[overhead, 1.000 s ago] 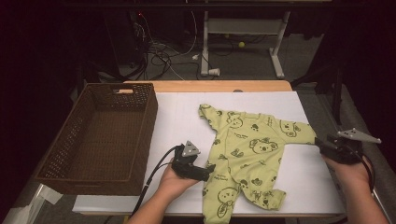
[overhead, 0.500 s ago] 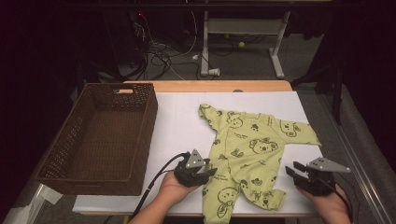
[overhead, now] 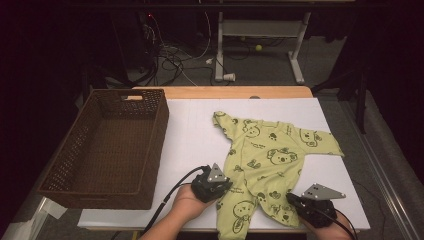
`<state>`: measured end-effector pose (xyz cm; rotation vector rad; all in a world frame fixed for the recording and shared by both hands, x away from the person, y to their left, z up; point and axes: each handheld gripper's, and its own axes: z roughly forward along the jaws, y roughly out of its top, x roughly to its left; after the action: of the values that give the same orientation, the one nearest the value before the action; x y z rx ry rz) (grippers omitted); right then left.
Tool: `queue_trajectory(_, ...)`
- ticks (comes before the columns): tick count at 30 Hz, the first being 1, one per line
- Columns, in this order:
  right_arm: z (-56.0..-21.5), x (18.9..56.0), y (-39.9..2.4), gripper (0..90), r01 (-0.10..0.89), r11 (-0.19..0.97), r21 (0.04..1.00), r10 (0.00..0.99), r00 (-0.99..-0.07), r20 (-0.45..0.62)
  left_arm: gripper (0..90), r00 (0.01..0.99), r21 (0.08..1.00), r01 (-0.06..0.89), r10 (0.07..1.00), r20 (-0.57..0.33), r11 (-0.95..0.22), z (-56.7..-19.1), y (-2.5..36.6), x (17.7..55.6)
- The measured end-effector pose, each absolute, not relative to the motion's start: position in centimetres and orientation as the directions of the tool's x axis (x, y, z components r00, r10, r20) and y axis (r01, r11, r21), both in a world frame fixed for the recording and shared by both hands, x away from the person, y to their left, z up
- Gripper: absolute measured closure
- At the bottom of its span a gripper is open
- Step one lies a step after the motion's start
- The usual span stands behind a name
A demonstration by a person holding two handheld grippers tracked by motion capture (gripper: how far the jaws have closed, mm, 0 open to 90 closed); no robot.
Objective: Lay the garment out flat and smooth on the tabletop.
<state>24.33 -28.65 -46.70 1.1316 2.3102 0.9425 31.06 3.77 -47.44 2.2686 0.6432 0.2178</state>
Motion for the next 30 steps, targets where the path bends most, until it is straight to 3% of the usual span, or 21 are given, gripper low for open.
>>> queue_trajectory(7, -46.2, 22.6, -30.7, 89.4, 0.539, 0.412, 0.735, 0.842, -0.534, -0.081, 77.3, 0.866, 0.711, 0.39, 0.495, -0.067, -0.586, -47.4, 3.3, 31.1)
queue_trajectory(13, -45.6, 20.4, -34.3, 89.4, 0.551, 0.323, 0.769, 0.897, -0.437, -0.064, 77.2, 0.9, 0.721, 0.358, 0.426, -0.096, -0.593, -47.3, 1.4, 30.2)
queue_trajectory(17, -45.6, 19.3, -35.8, 88.6, 0.562, 0.297, 0.772, 0.913, -0.404, -0.057, 77.0, 0.914, 0.719, 0.321, 0.4, -0.065, -0.617, -47.3, 0.1, 29.6)
queue_trajectory(23, -45.5, 19.2, -35.1, 66.1, 0.539, 0.298, 0.788, 0.901, -0.431, -0.046, 76.8, 0.909, 0.715, 0.321, 0.414, -0.05, -0.62, -47.3, 0.5, 29.8)
queue_trajectory(30, -45.5, 18.5, -32.4, 67.3, 0.49, 0.391, 0.779, 0.825, -0.561, -0.062, 77.1, 0.907, 0.716, 0.314, 0.42, -0.032, -0.623, -47.3, 0.7, 29.8)
